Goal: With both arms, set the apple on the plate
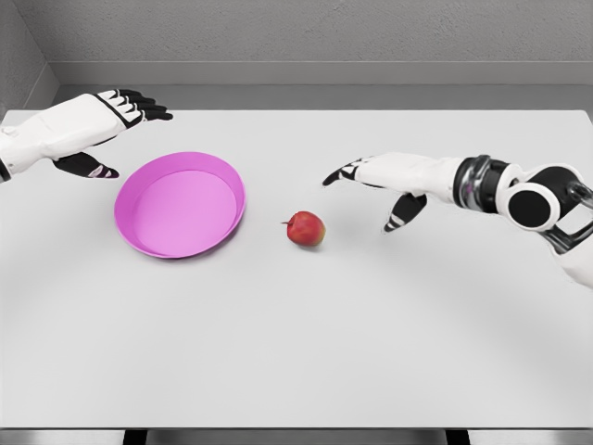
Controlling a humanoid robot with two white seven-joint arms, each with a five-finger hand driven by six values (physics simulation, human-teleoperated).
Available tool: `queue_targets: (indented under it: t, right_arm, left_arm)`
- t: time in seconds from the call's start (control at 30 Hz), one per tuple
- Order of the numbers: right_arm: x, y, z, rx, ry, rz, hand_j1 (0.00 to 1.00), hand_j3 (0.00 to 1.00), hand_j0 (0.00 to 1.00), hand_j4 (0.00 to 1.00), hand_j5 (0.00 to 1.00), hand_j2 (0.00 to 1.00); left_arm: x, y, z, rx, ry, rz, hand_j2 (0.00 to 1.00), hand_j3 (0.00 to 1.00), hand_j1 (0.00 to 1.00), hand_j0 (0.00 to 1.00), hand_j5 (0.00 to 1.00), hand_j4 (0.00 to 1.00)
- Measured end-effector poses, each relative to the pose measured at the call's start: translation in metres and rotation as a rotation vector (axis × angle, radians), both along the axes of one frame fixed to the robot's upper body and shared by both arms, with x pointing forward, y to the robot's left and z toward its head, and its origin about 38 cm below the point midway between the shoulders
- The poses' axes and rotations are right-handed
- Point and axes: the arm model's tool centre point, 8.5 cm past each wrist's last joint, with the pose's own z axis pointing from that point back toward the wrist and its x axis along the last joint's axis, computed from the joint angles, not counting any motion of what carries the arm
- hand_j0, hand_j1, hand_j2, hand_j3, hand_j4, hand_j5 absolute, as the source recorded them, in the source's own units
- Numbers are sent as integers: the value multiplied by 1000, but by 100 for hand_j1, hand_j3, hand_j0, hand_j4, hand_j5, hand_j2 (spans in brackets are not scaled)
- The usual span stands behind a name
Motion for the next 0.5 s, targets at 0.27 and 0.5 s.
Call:
queue_targets:
  t: [0.27, 0.5]
  right_arm:
    - [-4, -120, 53, -91, -134, -164, 100, 100, 100, 100, 100, 100]
    - [-7, -132, 70, -90, -179, -163, 100, 100, 100, 100, 100, 100]
  left_arm:
    - [-3, -11, -8, 26, 31, -29, 100, 100, 100, 100, 100, 100]
    - [-5, -99, 16, 96, -21, -247, 100, 100, 100, 100, 100, 100]
